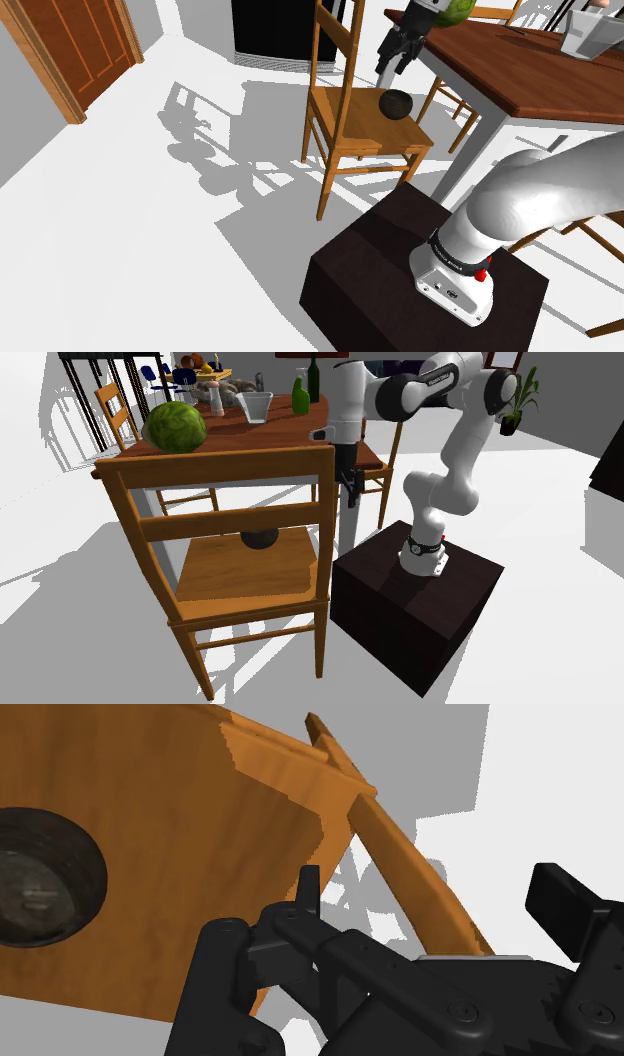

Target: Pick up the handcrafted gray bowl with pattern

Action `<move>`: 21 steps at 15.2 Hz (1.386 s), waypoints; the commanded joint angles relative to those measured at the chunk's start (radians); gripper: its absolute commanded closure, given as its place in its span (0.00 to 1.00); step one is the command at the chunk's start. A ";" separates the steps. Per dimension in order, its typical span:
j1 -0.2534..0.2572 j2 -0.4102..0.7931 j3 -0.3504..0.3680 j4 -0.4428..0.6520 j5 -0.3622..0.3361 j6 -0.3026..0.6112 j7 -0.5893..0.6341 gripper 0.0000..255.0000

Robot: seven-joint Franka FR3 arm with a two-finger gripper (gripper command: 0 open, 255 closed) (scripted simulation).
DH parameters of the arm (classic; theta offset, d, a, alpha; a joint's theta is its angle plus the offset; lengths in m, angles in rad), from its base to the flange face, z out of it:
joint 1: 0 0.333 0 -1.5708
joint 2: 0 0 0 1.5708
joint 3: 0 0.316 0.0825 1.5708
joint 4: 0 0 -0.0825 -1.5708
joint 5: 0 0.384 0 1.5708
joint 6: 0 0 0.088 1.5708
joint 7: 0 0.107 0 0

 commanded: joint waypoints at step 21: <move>-0.088 0.779 -0.311 0.407 0.302 0.177 -0.523 0.00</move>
